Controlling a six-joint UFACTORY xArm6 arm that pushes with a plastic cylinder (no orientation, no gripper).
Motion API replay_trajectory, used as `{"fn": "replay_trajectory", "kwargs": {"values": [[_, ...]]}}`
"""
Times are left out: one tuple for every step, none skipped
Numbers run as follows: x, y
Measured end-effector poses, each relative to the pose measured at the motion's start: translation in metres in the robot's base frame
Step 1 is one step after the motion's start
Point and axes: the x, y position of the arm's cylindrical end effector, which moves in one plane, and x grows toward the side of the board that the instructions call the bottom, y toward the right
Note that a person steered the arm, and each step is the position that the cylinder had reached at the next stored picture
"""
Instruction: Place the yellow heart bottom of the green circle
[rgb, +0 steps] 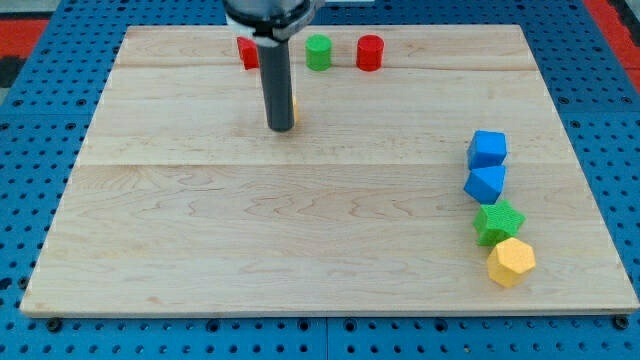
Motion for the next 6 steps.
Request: {"fn": "replay_trajectory", "kwargs": {"values": [[-0.029,0.002],[-0.019,-0.037],[-0.038,-0.069],[-0.066,-0.025],[-0.070,0.020],[-0.031,-0.057]]}}
